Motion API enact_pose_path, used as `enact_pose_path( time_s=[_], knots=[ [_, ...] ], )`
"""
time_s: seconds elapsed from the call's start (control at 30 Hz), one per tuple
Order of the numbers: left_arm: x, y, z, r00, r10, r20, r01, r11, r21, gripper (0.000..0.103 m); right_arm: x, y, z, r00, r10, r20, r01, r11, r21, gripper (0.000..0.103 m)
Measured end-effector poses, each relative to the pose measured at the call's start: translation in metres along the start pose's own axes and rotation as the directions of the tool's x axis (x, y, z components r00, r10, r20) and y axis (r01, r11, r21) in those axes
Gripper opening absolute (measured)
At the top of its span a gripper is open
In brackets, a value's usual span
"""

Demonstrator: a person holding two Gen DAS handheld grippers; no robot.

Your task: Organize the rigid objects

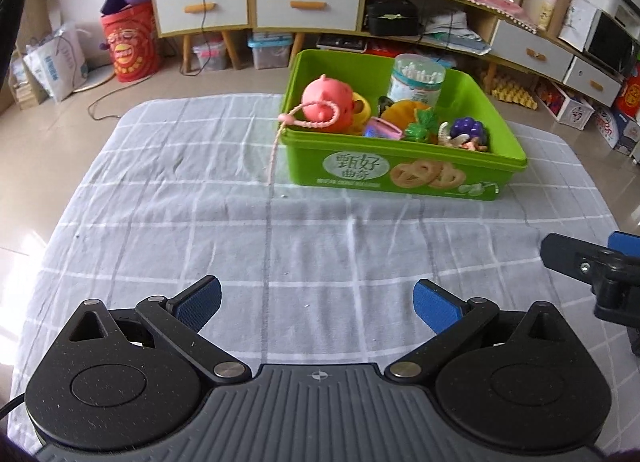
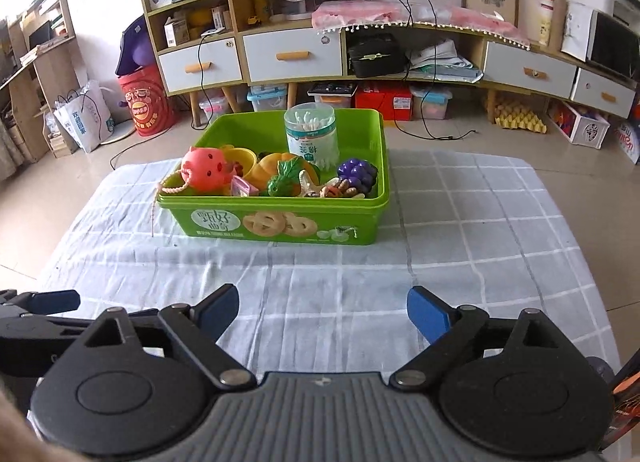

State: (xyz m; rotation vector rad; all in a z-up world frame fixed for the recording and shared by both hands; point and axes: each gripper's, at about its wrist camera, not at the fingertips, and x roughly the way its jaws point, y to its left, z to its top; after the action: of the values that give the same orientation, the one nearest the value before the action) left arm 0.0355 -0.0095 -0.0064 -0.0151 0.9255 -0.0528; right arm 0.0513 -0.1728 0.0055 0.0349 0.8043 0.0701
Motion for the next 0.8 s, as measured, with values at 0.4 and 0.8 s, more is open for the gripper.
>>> enact_pose_path(
  time_s=[0.4,0.8],
  knots=[
    [-0.0005,0.0047,0.0017,1.000,0.001,-0.006,-0.001,1.000,-0.019,0.101,0.0054,-0.0034,0.0000,1.000,-0.007,-0.009,0.007,1.000,0.025,0.074],
    [-0.0010,0.0032,0.0015,1.000,-0.006,-0.008,0.006,1.000,-0.015,0.101,0.0068,-0.0066,0.0000,1.000,-0.006,-0.022,0.007,0.999,0.039,0.074]
  ],
)
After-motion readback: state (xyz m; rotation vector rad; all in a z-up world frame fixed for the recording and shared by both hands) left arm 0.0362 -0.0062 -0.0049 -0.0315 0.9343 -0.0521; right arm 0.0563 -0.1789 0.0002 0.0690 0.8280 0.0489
